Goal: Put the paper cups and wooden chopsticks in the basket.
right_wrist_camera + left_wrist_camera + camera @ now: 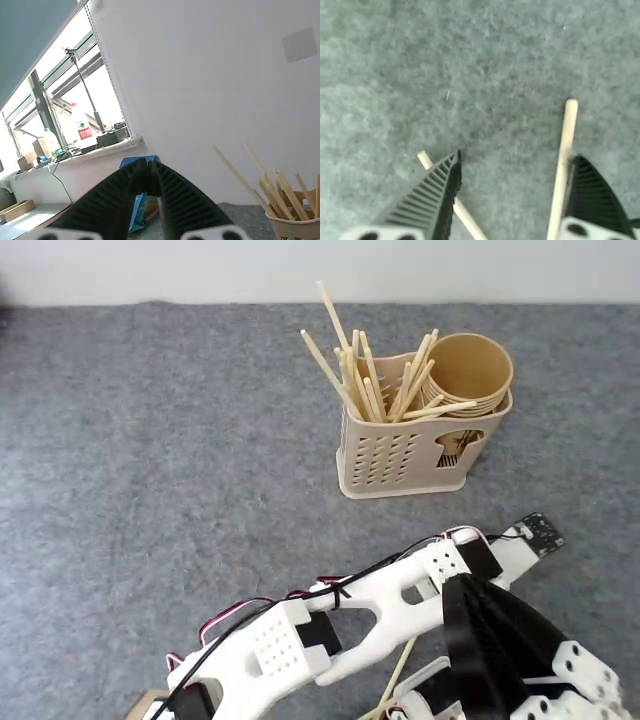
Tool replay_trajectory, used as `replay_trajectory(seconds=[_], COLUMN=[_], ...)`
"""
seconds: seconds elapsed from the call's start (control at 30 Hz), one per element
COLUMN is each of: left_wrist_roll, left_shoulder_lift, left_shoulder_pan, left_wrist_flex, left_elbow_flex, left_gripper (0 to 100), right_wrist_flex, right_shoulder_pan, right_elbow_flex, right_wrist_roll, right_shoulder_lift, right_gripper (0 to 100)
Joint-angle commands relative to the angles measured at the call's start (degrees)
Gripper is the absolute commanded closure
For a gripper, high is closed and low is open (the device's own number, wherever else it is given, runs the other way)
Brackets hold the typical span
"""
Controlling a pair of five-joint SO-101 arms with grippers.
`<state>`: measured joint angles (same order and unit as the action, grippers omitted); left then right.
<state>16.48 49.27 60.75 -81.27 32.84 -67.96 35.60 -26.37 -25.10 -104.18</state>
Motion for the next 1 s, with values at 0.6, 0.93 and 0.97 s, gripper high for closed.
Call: replay_trajectory(seconds=[0.6, 0.93, 0.97], left_wrist_roll=[0.44, 0.62, 0.62], left_shoulder_lift=[-1.41, -0.88, -0.70], left_shoulder_pan=[-6.33, -8.79, -9.41], left_wrist_flex=[-10.46, -19.25, -19.25], left_elbow_flex=[6.55, 16.66, 16.57], left_gripper=[79, 79, 79], right_wrist_flex=[-0.22, -1.19, -1.71], right_shoulder_pan=[0.40, 0.40, 0.40], right_elbow_flex=[1.58, 1.58, 1.58], right_wrist_roll=[-0.35, -0.35, -0.35], right_shoulder_lift=[0.22, 0.22, 0.22], right_gripper=[99.1, 99.1, 99.1])
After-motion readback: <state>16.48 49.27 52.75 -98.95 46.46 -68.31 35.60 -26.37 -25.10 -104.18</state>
